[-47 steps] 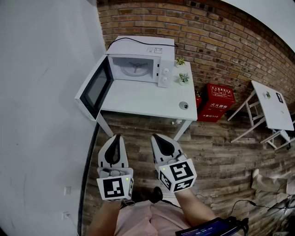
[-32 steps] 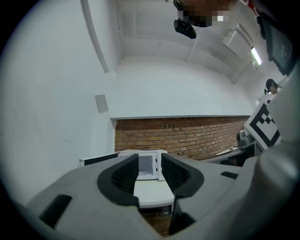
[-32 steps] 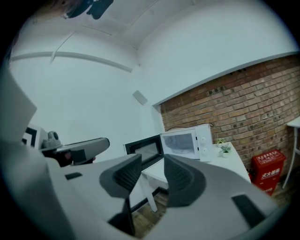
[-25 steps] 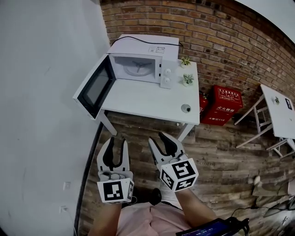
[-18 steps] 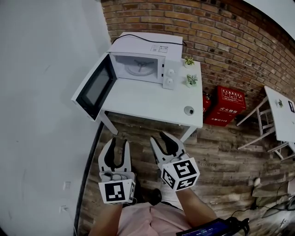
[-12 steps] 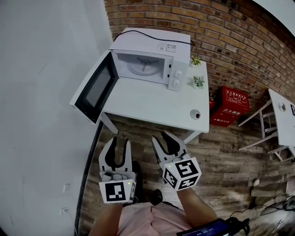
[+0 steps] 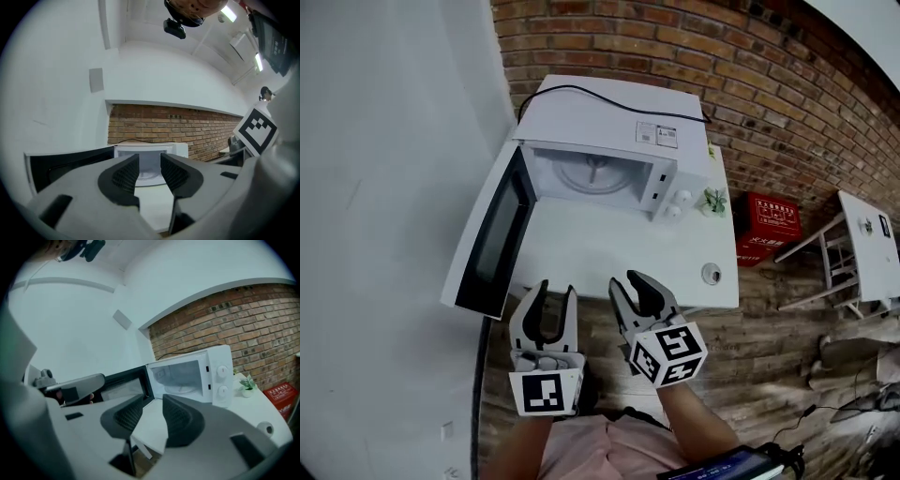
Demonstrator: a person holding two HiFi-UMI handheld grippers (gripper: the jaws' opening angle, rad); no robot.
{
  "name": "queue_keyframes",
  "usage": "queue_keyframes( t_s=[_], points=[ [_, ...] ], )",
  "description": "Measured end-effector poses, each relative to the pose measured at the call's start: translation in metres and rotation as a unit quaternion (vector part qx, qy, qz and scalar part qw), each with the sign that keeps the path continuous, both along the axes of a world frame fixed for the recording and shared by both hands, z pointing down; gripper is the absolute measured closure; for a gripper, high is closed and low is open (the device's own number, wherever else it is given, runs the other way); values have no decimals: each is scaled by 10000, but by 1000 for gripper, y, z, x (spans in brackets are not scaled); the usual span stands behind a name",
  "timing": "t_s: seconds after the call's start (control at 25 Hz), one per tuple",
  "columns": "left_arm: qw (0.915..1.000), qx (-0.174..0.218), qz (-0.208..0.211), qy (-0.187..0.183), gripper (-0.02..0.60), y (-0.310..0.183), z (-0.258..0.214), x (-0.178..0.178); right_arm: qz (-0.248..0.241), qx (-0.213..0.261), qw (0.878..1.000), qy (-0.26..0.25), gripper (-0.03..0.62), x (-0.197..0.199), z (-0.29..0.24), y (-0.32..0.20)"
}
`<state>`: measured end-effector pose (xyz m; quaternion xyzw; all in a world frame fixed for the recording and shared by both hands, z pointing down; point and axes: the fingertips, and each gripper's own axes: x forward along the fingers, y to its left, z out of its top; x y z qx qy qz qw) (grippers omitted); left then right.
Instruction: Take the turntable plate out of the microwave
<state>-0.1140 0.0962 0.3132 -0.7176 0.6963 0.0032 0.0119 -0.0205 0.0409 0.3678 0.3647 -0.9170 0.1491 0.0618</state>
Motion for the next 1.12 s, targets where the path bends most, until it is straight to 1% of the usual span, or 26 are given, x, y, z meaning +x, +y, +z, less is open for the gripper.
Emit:
queue_keyframes(
  t_s=[0.16, 0.28, 0.48, 0.64, 0.84, 0.96, 1.12],
  points=[
    [9996, 177, 227, 9, 442, -33, -14, -23, 246, 75, 9996, -85, 461, -20, -16, -33],
    [9984, 443, 317, -138, 443, -51, -25, -38, 403, 162, 9990, -96, 464, -26, -27, -48],
    [9970, 565, 519, -125, 445, -71, -32, -43, 643, 300, 9974, -115, 465, -26, -39, -66],
    [9968, 542, 584, -96, 445, -82, -28, -45, 737, 282, 9968, -86, 467, -25, -36, -76],
    [9971, 423, 633, -88, 445, -103, -14, -46, 807, 195, 9965, -83, 467, -26, -23, -98],
    [9977, 305, 607, -86, 445, -120, -6, -50, 794, 51, 9968, -105, 467, -30, -11, -115],
    [9979, 152, 622, -96, 445, -153, 10, -55, 723, -264, 9969, -142, 467, -38, 16, -144]
  ],
)
